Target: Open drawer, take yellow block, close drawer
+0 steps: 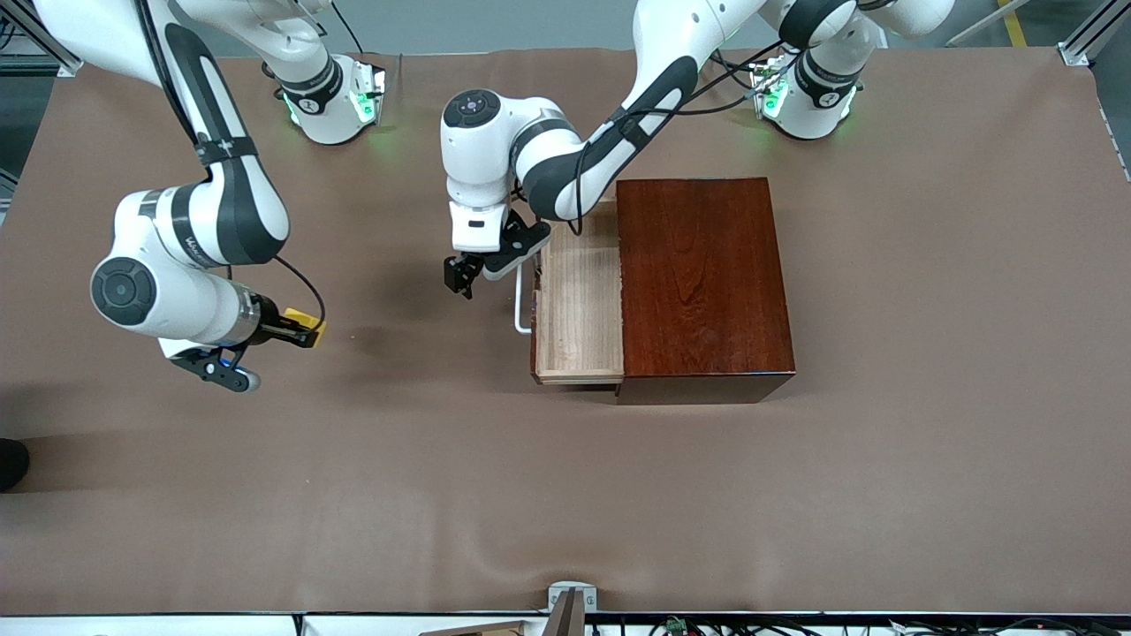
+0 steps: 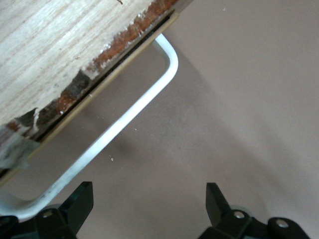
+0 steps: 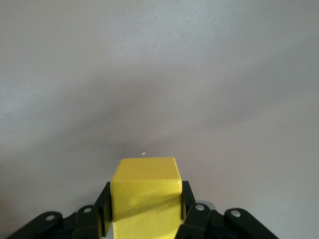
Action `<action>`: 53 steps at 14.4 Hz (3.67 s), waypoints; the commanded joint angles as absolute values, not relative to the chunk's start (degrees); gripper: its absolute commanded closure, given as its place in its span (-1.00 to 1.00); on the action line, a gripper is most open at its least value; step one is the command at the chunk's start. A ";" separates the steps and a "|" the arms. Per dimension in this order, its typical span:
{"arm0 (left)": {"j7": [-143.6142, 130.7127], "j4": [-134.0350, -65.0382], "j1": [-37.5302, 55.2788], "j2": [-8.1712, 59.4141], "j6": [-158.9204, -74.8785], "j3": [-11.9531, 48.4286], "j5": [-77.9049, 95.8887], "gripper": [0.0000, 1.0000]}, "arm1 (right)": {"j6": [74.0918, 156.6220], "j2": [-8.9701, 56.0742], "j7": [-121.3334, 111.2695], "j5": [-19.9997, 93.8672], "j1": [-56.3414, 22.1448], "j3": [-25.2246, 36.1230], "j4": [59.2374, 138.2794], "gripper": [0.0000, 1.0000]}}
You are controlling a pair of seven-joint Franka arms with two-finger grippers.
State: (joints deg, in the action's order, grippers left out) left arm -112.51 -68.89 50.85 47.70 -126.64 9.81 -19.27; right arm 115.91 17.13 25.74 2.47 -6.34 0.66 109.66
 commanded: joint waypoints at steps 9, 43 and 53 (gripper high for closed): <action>-114.26 -66.36 50.19 47.55 -107.25 7.21 -21.45 -1.00 | 134.64 14.94 3.70 -0.79 5.53 -0.44 123.92 0.85; -59.11 -72.15 25.42 15.04 -88.35 7.38 -8.97 -1.00 | 134.13 16.09 0.09 -4.57 9.32 -1.23 122.87 -1.00; -22.98 -80.15 6.61 5.36 -86.84 7.38 -4.58 -1.00 | 105.93 12.92 0.00 -0.97 7.30 -2.02 104.61 -1.00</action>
State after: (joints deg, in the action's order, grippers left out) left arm -30.03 -76.97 10.28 8.09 -86.40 6.95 -6.75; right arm 110.44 13.06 -0.46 -2.26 7.72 -1.82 108.38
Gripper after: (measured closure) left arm 0.000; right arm 0.000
